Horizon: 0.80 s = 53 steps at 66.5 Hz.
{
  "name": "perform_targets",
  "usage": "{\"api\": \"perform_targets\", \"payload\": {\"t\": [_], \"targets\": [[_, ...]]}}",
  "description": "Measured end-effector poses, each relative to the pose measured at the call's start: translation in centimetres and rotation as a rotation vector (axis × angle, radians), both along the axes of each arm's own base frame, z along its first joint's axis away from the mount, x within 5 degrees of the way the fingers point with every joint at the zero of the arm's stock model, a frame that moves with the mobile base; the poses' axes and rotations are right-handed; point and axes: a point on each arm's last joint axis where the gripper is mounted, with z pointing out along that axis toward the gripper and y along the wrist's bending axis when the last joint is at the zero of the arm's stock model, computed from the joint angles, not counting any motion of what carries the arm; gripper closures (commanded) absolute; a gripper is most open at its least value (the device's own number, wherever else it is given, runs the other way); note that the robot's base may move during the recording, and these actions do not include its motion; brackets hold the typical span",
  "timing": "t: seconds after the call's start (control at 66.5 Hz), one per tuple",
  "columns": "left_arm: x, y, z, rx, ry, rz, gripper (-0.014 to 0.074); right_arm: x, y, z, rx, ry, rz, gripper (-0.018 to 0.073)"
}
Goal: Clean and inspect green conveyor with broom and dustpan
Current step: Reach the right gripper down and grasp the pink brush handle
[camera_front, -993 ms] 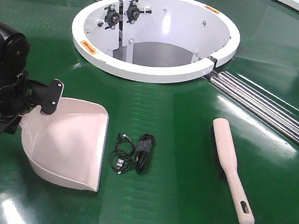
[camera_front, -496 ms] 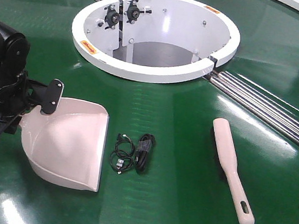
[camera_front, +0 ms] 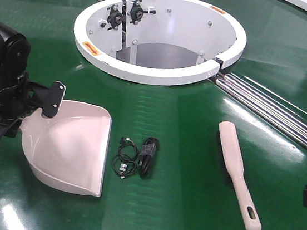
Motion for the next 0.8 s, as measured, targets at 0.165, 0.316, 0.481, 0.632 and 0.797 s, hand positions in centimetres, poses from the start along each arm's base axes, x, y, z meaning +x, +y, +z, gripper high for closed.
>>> {"api": "perform_targets", "payload": {"t": [0.165,0.316,0.481,0.632,0.797], "targets": [[0.0,0.0,0.0,0.0,0.0,0.0,0.0603,1.4,0.2,0.6,0.017,0.047,0.009,-0.002],[0.0,0.0,0.0,0.0,0.0,-0.001,0.0603,2.8,0.8,0.7,0.051,0.099,0.036,-0.002],[0.0,0.0,0.0,0.0,0.0,-0.001,0.0603,4.5,3.2,0.3,0.039,0.175,0.155,-0.002],[0.0,0.0,0.0,0.0,0.0,-0.001,0.0603,6.6,5.6,-0.4,0.03,0.249,0.205,-0.002],[0.0,0.0,0.0,0.0,0.0,-0.001,0.0603,9.3,7.0,-2.1,0.013,0.338,0.201,-0.0019]]}}
